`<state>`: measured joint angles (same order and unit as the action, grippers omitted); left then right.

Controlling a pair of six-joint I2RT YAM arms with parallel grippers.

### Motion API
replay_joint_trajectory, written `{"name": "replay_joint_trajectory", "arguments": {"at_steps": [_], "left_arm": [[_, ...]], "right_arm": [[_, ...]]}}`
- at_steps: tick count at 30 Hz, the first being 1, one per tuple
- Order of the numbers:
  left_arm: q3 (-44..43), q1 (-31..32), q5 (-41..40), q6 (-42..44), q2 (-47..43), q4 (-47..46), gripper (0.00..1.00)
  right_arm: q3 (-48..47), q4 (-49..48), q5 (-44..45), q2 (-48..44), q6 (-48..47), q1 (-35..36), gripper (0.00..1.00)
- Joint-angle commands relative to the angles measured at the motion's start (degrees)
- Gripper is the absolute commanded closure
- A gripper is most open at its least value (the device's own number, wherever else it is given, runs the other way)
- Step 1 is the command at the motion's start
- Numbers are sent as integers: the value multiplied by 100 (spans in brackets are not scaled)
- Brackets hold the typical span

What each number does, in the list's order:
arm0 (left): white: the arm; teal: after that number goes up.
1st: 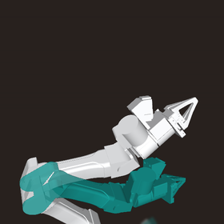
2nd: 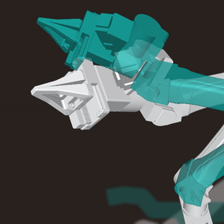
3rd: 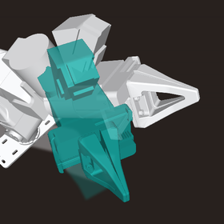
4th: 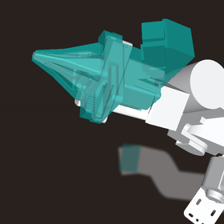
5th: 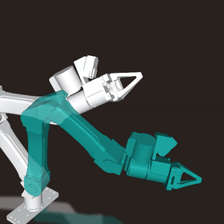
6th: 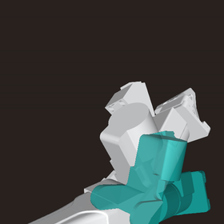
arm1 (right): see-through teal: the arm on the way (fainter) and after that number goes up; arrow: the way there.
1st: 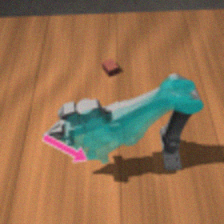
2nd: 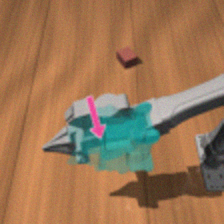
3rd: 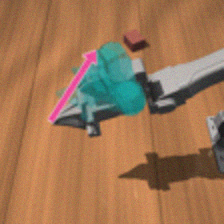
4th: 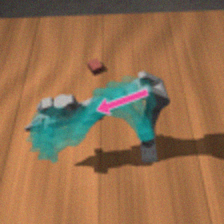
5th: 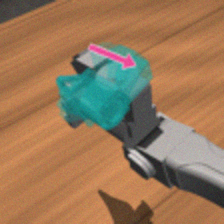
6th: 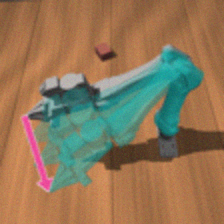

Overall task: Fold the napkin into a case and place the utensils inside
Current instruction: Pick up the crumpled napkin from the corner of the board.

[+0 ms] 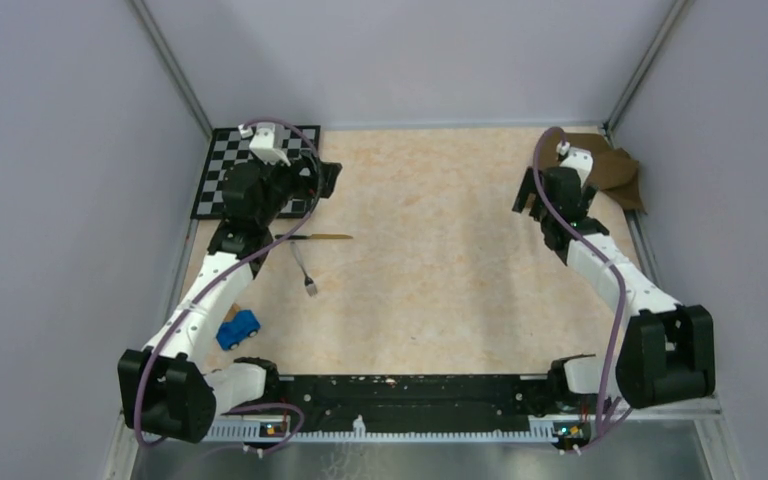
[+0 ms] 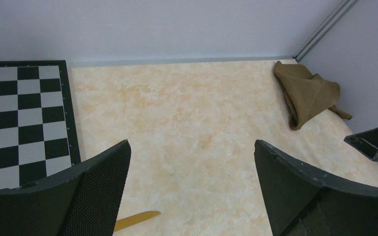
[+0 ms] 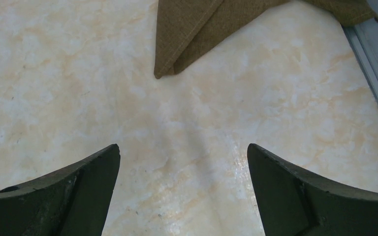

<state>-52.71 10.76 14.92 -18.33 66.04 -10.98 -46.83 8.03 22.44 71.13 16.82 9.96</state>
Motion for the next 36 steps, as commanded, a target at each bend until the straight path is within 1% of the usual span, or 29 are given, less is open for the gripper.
{"name": "replay_joint_trajectory", "arguments": {"at_steps": [1,3,5,9,13,17,19,21,25,29,31,34,35,36], "left_arm": [[-146,149,37,177,96,-180,1],[-152,224,38,189,143,-172,1],[-153,306,29,204,178,-167,1],[-221,553,62,273,358,-87,1],[-238,675,116,231,462,-71,1],[-257,712,88,251,531,-45,1],[-266,719,88,243,546,-29,1],[-266,730,97,229,550,-34,1],[-249,774,81,233,568,-27,1],[-247,830,44,272,563,-18,1],[-249,835,39,281,556,-9,1],[-249,839,25,290,542,-2,1],[-253,836,20,306,544,6,1],[-256,835,6,316,542,16,1]], "right_arm": [[-889,-552,320,757,172,-7,1],[-1259,-493,344,1201,280,-86,1],[-1709,-324,322,1662,660,-247,1],[-2475,40,-230,2429,1417,-827,1],[-2811,-46,-970,2884,2088,-1507,2],[-3024,-181,-1975,3351,2903,-2260,11],[-3025,-584,-2600,3610,3151,-2494,19],[-3100,-893,-2939,3879,3299,-2602,23],[-3484,-947,-3073,4350,3294,-2632,29],[-3637,-1074,-2996,4600,3321,-2640,42],[-3750,-1083,-3016,4797,3363,-2646,43],[-4172,-821,-3186,5159,3392,-2617,42],[-4272,-641,-3206,5229,3353,-2576,43],[-4321,-608,-3247,5276,3293,-2533,53]]}}
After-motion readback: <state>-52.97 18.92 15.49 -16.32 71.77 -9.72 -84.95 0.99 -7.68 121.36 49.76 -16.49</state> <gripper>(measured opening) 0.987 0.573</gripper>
